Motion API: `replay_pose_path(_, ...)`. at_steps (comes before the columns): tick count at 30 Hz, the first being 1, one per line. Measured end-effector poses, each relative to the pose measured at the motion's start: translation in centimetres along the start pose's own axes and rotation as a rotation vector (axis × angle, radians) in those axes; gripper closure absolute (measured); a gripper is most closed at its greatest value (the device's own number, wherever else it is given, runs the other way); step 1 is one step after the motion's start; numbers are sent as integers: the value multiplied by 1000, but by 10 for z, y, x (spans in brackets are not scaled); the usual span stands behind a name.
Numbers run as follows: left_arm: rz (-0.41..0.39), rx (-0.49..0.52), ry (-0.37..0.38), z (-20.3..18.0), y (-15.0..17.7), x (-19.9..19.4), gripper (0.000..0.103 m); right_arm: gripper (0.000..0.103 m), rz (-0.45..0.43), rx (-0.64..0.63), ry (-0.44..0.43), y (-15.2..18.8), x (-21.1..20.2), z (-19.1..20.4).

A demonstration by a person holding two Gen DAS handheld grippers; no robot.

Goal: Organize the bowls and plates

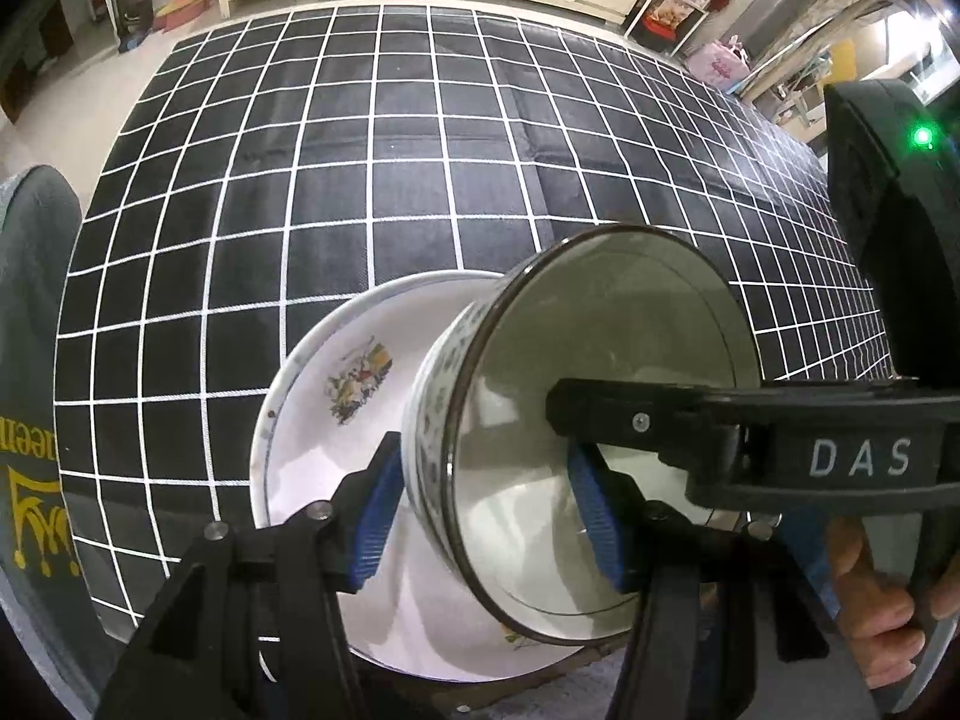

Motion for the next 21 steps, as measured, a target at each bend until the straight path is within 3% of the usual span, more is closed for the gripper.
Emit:
replay_pose_path(13,-19,-11,-26,4,-4,-5,50,37,-6,4,-15,5,-12,-4)
replay_pose_path(21,-86,8,-28,-4,-2,-32,50,37,-92,-36,8,11,-44,0)
Point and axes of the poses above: each gripper's, at about its wrist camera, not at the fingertips, and x roughly the way its jaws point, z to its left, y to its underside, the point moved 6 cm from there along x, roughly the way its jaws point, and after that the axes turned 9 degrees about -x, right-handed, at the moved point
